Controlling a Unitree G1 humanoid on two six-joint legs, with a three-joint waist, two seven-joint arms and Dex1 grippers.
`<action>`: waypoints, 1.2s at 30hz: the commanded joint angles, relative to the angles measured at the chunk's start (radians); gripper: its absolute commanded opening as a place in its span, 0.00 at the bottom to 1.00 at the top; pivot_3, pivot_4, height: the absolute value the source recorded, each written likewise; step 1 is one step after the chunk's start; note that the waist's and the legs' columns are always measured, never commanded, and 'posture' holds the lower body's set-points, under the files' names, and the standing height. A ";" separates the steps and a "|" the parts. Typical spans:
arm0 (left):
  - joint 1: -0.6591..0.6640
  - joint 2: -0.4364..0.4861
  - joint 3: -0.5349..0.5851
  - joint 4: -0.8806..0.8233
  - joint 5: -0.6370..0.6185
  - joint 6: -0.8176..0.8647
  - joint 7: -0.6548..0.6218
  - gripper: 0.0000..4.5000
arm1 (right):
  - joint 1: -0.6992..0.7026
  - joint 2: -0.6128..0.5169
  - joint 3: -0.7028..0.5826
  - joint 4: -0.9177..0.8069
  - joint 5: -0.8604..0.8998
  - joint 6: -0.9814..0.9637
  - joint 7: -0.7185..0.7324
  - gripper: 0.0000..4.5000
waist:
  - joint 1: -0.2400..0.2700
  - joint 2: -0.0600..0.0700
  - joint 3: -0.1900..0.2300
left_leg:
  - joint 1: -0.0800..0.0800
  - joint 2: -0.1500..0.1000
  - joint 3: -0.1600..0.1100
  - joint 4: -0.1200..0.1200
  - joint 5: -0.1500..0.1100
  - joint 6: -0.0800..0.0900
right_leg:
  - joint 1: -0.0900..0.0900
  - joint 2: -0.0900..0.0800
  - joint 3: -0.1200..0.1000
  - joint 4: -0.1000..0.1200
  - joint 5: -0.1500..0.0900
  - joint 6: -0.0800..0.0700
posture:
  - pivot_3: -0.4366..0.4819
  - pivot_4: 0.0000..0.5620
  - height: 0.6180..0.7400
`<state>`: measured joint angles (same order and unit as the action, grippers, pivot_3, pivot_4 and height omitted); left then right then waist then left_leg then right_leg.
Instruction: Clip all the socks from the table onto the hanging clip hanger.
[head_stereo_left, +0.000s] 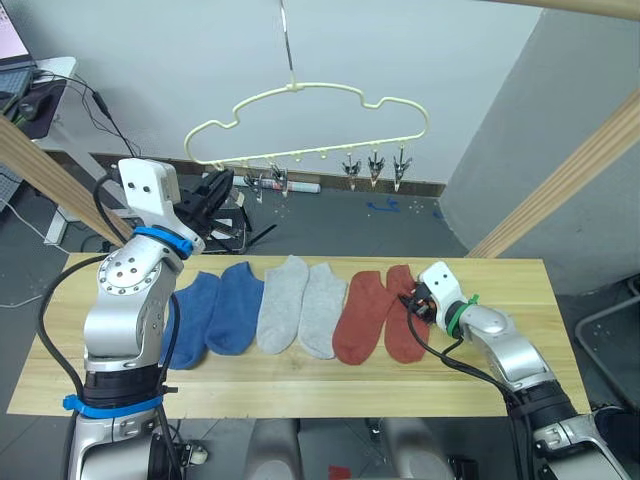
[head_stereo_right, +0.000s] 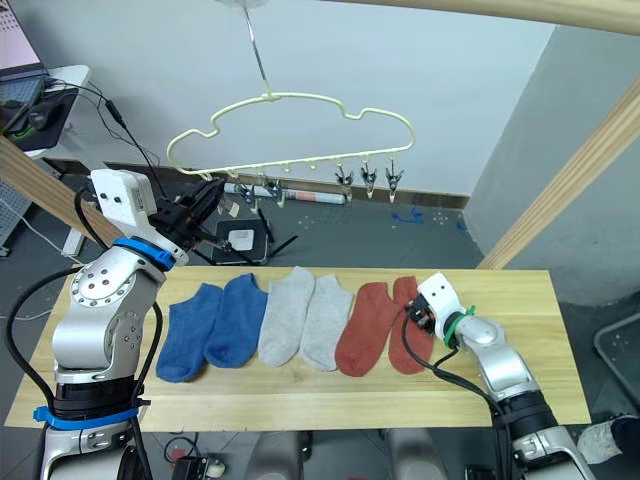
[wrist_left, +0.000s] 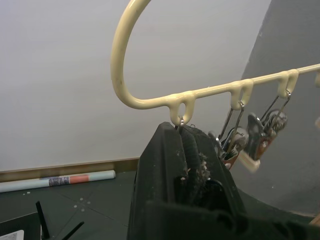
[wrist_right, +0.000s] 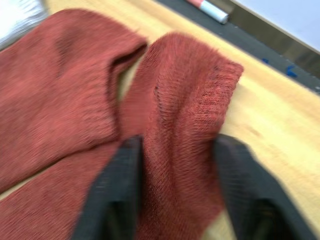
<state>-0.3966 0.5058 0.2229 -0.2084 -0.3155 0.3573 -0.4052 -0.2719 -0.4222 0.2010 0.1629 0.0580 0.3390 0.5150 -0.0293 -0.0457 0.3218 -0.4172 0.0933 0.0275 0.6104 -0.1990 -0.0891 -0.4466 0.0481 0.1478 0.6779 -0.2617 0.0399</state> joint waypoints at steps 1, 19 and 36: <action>0.016 0.012 0.015 -0.034 -0.012 0.013 -0.007 0.00 | 0.062 -0.033 0.019 -0.021 -0.026 0.000 0.042 0.15 | 0.000 0.000 0.000 | 0.000 0.000 0.000 0.000 0.000 0.000 | 0.000 0.000 0.000 0.000 0.000 0.000 | 0.53 0.63 1.00; -0.118 0.178 0.312 0.130 -0.759 0.793 -0.064 0.00 | -0.113 0.128 0.079 -0.509 0.322 0.378 0.174 0.01 | -0.026 0.000 0.004 | 0.000 0.000 -0.007 0.000 -0.001 -0.001 | -0.001 0.003 -0.003 0.001 0.000 0.000 | 0.56 0.63 1.00; -0.081 0.202 0.320 0.067 -0.967 0.867 0.009 0.00 | -0.379 0.407 0.088 -0.203 0.308 0.288 0.164 0.01 | 0.005 0.001 0.004 | -0.015 0.003 -0.018 0.000 -0.001 -0.010 | -0.011 0.001 -0.020 0.001 -0.001 -0.007 | 0.60 0.61 1.00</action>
<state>-0.4964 0.6877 0.5203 -0.1168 -1.2612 1.2175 -0.4037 -0.6423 -0.0286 0.3067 -0.0162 0.3375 0.6408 0.6716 -0.0241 -0.0450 0.3261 -0.4327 0.0958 0.0081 0.6101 -0.1999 -0.0994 -0.4570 0.0488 0.1268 0.6793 -0.2627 0.0324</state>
